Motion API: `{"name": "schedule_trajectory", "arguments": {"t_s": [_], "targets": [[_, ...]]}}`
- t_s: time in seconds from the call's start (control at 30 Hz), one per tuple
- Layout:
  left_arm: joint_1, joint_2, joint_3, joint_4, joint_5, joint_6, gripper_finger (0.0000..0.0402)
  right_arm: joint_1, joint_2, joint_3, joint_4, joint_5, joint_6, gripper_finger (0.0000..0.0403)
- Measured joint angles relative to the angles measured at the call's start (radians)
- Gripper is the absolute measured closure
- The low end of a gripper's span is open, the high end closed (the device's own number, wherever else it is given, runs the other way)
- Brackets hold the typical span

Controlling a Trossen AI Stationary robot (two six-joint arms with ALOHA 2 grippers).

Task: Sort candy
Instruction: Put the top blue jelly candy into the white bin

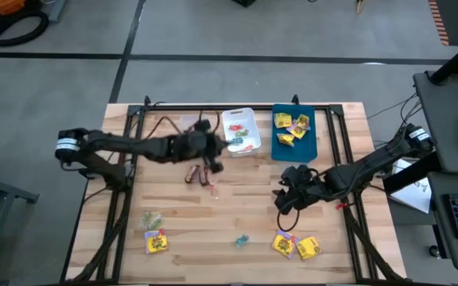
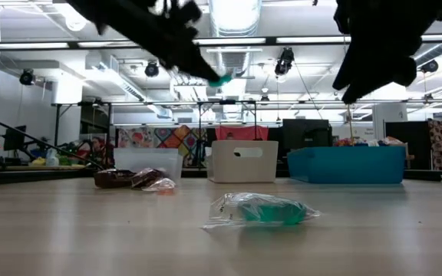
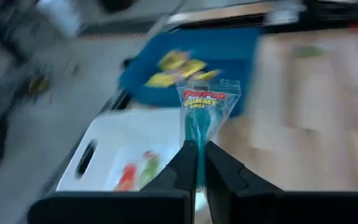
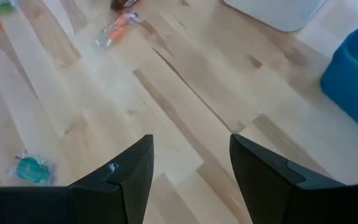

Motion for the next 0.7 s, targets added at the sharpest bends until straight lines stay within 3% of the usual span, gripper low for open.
{"name": "schedule_trajectory", "arguments": {"t_s": [0.27, 0.5, 0.7], "targets": [[0.145, 0.151, 0.030, 0.071, 0.018, -0.067, 0.0402, 0.000, 0.023, -0.034, 0.087, 0.006, -0.006, 0.0202], [0.219, 0.273, 0.142, 0.005, 0.106, -0.050, 0.0401, 0.000, 0.023, -0.034, 0.087, 0.008, -0.011, 0.0202], [0.262, 0.367, 0.253, -0.095, 0.105, -0.030, 0.0398, 0.000, 0.023, -0.035, 0.087, 0.007, -0.010, 0.0202]]}}
